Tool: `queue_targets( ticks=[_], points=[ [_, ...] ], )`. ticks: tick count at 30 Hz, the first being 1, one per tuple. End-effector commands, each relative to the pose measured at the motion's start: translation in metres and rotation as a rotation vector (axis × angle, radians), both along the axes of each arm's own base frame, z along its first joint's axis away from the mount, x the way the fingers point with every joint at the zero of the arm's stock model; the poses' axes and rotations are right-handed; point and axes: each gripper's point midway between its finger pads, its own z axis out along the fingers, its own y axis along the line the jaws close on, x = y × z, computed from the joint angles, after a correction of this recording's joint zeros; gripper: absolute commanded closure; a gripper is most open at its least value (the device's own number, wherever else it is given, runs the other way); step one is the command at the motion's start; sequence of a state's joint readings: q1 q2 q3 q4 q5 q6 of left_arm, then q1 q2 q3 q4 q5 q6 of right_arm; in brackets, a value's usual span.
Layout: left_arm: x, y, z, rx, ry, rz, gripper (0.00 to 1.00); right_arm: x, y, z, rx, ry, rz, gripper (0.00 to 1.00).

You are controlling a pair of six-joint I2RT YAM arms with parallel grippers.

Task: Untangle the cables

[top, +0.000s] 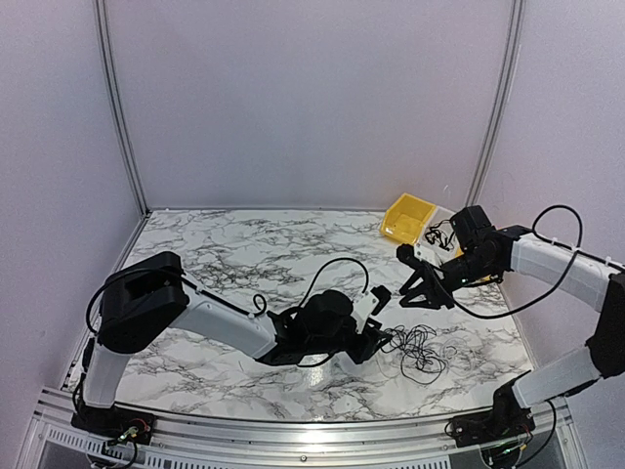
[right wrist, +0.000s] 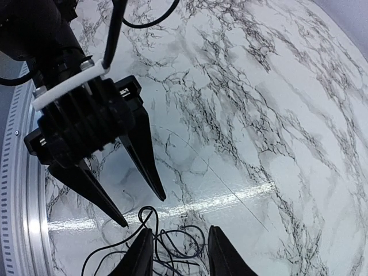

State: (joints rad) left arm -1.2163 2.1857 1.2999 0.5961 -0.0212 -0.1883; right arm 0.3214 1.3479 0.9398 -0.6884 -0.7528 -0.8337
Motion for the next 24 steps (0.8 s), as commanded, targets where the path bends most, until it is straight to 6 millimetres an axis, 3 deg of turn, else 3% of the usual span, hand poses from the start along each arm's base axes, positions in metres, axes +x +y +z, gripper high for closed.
queue_targets(
  ticks=[1,10,18,24],
  points=[
    [0.004,-0.009,0.0,0.008,-0.041,-0.003,0.59,-0.013,-0.015,0.007,-0.103,-0.043,0.035,0.65],
    [0.003,-0.012,-0.001,0.004,-0.038,-0.015,0.61,-0.037,-0.052,-0.014,-0.318,-0.086,0.065,0.52],
    [0.007,0.004,0.004,-0.002,-0.018,0.057,0.48,-0.045,-0.062,-0.03,-0.378,-0.059,0.082,0.47],
    [0.006,0.009,0.016,-0.038,-0.009,0.071,0.47,-0.035,-0.064,-0.05,-0.4,-0.069,0.039,0.49]
  ],
)
